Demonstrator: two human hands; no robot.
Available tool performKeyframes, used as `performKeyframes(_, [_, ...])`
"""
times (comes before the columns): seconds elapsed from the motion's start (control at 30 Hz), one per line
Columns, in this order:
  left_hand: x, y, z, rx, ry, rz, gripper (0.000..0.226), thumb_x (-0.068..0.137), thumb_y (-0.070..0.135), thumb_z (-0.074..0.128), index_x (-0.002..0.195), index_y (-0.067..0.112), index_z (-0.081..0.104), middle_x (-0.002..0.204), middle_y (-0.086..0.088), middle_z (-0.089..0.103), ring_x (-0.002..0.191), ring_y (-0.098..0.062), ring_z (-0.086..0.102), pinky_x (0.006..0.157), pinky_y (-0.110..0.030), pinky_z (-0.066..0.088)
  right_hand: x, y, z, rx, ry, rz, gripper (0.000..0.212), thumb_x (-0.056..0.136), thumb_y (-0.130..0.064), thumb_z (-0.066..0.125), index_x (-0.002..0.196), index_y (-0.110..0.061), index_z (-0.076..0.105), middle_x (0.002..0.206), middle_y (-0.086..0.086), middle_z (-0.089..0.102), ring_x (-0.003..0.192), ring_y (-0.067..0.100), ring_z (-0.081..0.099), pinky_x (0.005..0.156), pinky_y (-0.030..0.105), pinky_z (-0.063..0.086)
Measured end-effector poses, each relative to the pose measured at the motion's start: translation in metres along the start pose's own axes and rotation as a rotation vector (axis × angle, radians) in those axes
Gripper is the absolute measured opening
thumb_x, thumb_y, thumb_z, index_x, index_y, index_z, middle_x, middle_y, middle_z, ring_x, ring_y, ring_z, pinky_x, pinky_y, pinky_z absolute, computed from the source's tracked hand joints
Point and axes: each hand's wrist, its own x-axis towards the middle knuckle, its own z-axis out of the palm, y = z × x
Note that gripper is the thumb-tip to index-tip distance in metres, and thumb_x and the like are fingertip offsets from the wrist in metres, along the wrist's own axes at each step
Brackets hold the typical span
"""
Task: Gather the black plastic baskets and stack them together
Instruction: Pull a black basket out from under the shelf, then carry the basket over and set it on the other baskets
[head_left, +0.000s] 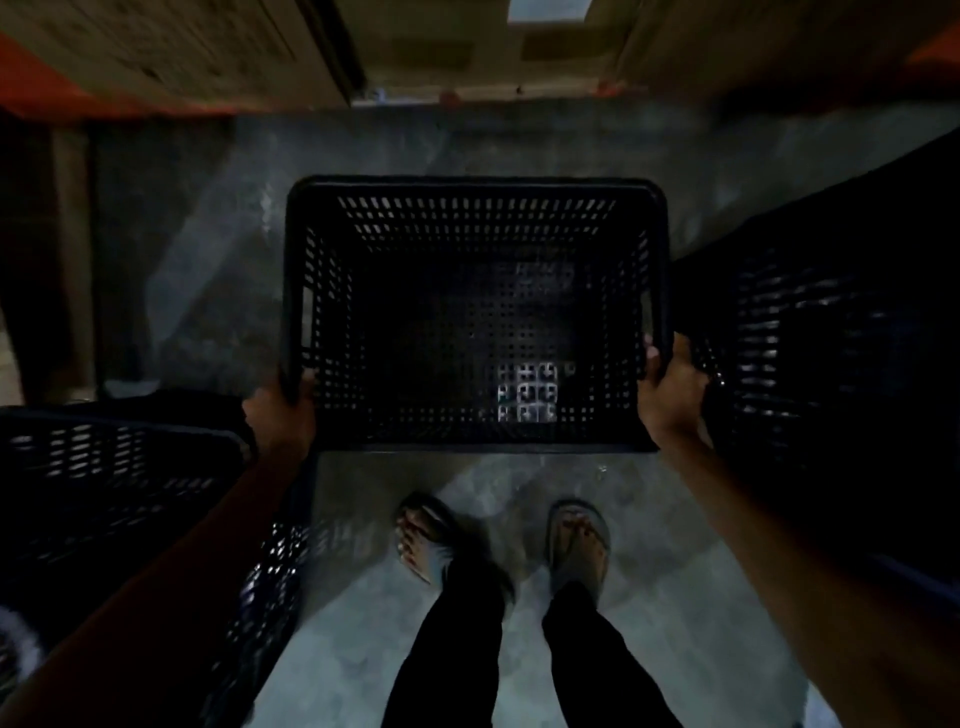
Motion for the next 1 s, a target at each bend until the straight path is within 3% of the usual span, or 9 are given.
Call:
performKeyframes(0.13, [-0.005, -0.025, 0.051, 0.02, 0.034, 0.045, 0.047, 0.096, 0.038, 0.05, 0.108, -0.007, 0.057, 0.102, -0.038, 0.064, 0.094, -0.054, 0.061, 0.08, -0.051, 0.047, -0.008, 0.03, 0.037, -0.044, -0.013, -0.004, 0.045, 0.101, -0.02, 0.045, 0.138, 0.005, 0.041, 0.097, 0.037, 0.064, 0.081, 0.052, 0.063, 0.068, 0.047, 0.051])
performKeyframes(0.23, [-0.005, -0.042, 0.069, 0.025, 0.136, 0.124, 0.045, 0.097, 0.04, 0.045, 0.112, -0.002, 0.052, 0.098, -0.037, 0.065, 0.087, -0.056, 0.06, 0.075, -0.051, 0.049, -0.01, 0.038, 0.054, -0.119, 0.142, -0.109, 0.041, 0.096, -0.013, 0.055, 0.128, 0.012, 0.047, 0.08, 0.038, 0.063, 0.061, 0.051, 0.063, 0.048, 0.043, 0.051])
performKeyframes(0.33, [-0.001, -0.046, 0.07, 0.043, 0.128, 0.14, 0.05, 0.097, 0.042, 0.042, 0.121, -0.001, 0.047, 0.1, -0.038, 0.064, 0.087, -0.057, 0.059, 0.075, -0.051, 0.049, -0.006, 0.04, 0.057, -0.167, 0.134, -0.114, 0.041, 0.093, -0.01, 0.059, 0.125, 0.012, 0.047, 0.081, 0.039, 0.064, 0.061, 0.052, 0.063, 0.046, 0.042, 0.052])
performKeyframes(0.47, [-0.008, -0.034, 0.057, -0.038, -0.007, 0.039, 0.056, 0.096, 0.039, 0.044, 0.138, 0.003, 0.035, 0.118, -0.037, 0.059, 0.106, -0.055, 0.056, 0.087, -0.05, 0.048, -0.007, 0.03, 0.042, -0.174, -0.162, 0.103, 0.053, 0.098, -0.021, 0.046, 0.143, 0.003, 0.031, 0.116, 0.038, 0.058, 0.099, 0.053, 0.061, 0.077, 0.052, 0.051])
performKeyframes(0.53, [-0.017, -0.024, 0.041, -0.085, -0.127, -0.066, 0.058, 0.093, 0.028, 0.052, 0.14, 0.002, 0.03, 0.127, -0.036, 0.054, 0.116, -0.053, 0.053, 0.094, -0.052, 0.045, -0.009, 0.023, 0.022, -0.208, -0.325, 0.146, 0.071, 0.092, -0.013, 0.05, 0.152, -0.001, 0.014, 0.149, 0.031, 0.032, 0.135, 0.046, 0.038, 0.107, 0.047, 0.036])
performKeyframes(0.6, [-0.044, -0.005, 0.013, -0.123, -0.243, -0.169, 0.068, 0.088, 0.017, 0.058, 0.144, -0.001, 0.024, 0.137, -0.034, 0.047, 0.126, -0.049, 0.048, 0.103, -0.051, 0.041, -0.027, 0.002, -0.016, -0.216, -0.43, 0.109, 0.086, 0.086, -0.005, 0.052, 0.153, 0.002, 0.0, 0.161, 0.026, 0.004, 0.149, 0.039, 0.01, 0.122, 0.04, 0.015])
performKeyframes(0.73, [-0.141, 0.034, -0.067, -0.079, -0.475, -0.11, 0.062, 0.091, 0.017, 0.057, 0.143, -0.002, 0.03, 0.14, -0.032, 0.046, 0.127, -0.044, 0.048, 0.103, -0.044, 0.04, -0.108, -0.042, -0.111, -0.156, -0.64, 0.125, 0.077, 0.094, -0.012, 0.046, 0.155, -0.004, -0.001, 0.163, 0.017, 0.002, 0.151, 0.03, 0.009, 0.116, 0.037, 0.03])
performKeyframes(0.83, [-0.234, 0.064, -0.144, -0.055, -0.649, 0.006, 0.06, 0.092, 0.018, 0.058, 0.145, 0.002, 0.035, 0.14, -0.025, 0.05, 0.128, -0.037, 0.05, 0.101, -0.038, 0.04, -0.171, -0.073, -0.207, -0.123, -0.781, 0.146, 0.073, 0.099, -0.02, 0.042, 0.156, -0.007, -0.002, 0.165, 0.013, -0.002, 0.153, 0.026, 0.003, 0.119, 0.036, 0.026])
performKeyframes(1.0, [-0.356, 0.106, -0.238, 0.006, -0.768, 0.145, 0.053, 0.091, 0.022, 0.057, 0.141, 0.011, 0.044, 0.14, -0.019, 0.052, 0.128, -0.031, 0.052, 0.102, -0.033, 0.043, -0.23, -0.088, -0.353, 0.083, -0.731, 0.295, 0.064, 0.099, -0.02, 0.048, 0.155, -0.01, 0.018, 0.163, 0.013, 0.015, 0.15, 0.028, 0.02, 0.118, 0.036, 0.026])
